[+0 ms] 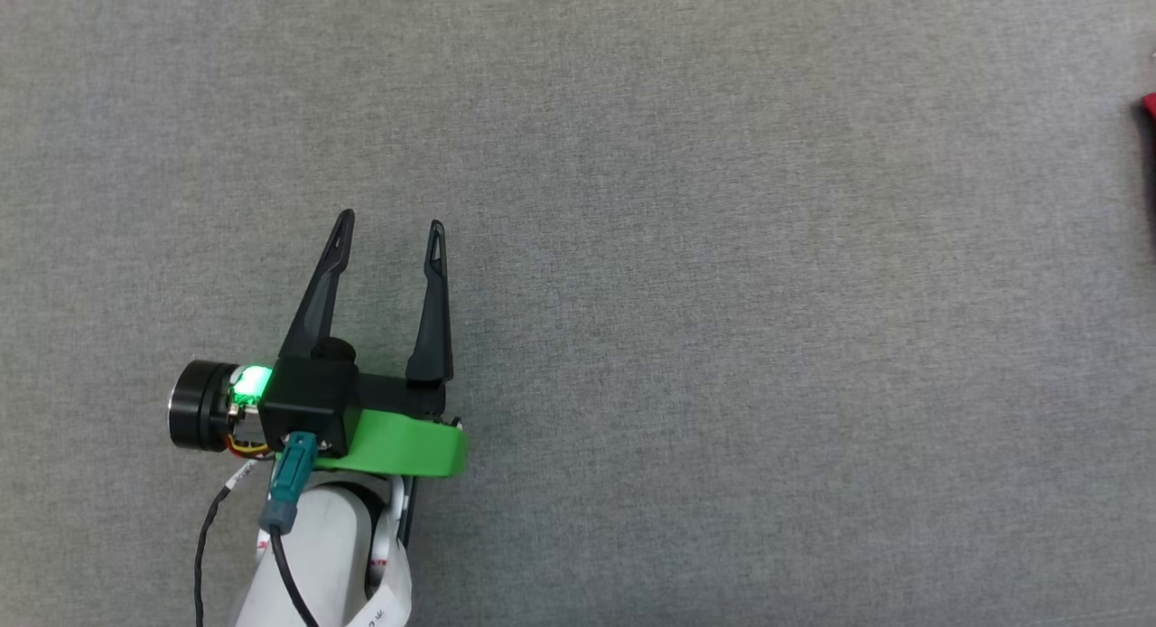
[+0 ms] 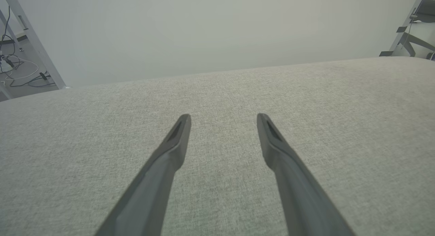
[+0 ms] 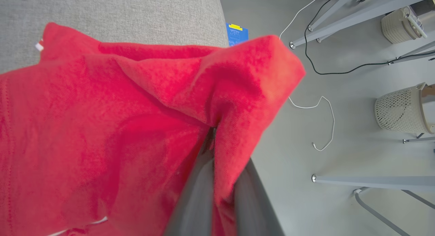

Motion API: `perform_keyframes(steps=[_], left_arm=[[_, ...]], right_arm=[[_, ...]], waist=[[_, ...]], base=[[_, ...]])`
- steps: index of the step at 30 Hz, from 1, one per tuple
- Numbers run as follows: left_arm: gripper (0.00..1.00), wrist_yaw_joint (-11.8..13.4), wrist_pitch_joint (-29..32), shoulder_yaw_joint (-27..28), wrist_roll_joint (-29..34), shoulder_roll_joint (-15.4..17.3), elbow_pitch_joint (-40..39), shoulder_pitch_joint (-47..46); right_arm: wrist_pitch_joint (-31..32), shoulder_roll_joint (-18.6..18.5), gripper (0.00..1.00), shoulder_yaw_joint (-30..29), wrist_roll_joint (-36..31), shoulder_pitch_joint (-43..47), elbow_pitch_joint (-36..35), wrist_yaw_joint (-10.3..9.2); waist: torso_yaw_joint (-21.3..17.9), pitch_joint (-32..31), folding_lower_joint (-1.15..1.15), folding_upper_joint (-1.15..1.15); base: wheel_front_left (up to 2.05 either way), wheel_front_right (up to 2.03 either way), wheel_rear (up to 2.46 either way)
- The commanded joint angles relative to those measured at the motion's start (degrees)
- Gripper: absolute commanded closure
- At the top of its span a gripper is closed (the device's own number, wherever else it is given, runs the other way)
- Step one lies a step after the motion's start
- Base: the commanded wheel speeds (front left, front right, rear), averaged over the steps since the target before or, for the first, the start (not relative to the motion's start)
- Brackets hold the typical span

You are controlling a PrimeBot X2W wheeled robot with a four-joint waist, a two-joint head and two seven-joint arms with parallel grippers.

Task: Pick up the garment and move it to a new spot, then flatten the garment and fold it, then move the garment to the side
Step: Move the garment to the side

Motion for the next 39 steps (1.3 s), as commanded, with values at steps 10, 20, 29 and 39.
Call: perform_keyframes(steps=[10,20,29,39], left_arm=[[0.00,0.8,-0.3,-0.4,0.0,0.5,0.8,-0.5],[0.00,1.3,-0.3,0.1,-0.9,0.4,1.6,3.0],[0.00,1.6,-0.3,1.4,-1.8,0.2,2.1,7.7],[0.00,1.1,-0.3,2.3,-2.3,-0.1,3.0,10.6]], right_arm=[[-5.1,3.2,0.00,-1.5,-3.9,-2.7,6.3,-0.05],[-16.8,4.8,0.00,-1.2,-8.6,-1.3,4.5,-0.05],[-33.8,9.7,0.00,-8.7,-17.5,2.2,1.2,-0.05],[-35.0,26.6,0.00,-26.6,-30.4,17.5,-22.1,-0.05]], waist=[[0.5,-2.4,0.00,0.00],[1.6,-9.6,0.00,0.00],[3.7,-15.4,0.00,0.00],[7.1,-20.1,0.00,0.00]], base=[[0.00,0.00,0.00],[0.00,0.00,0.00],[0.00,0.00,0.00],[0.00,0.00,0.00]])
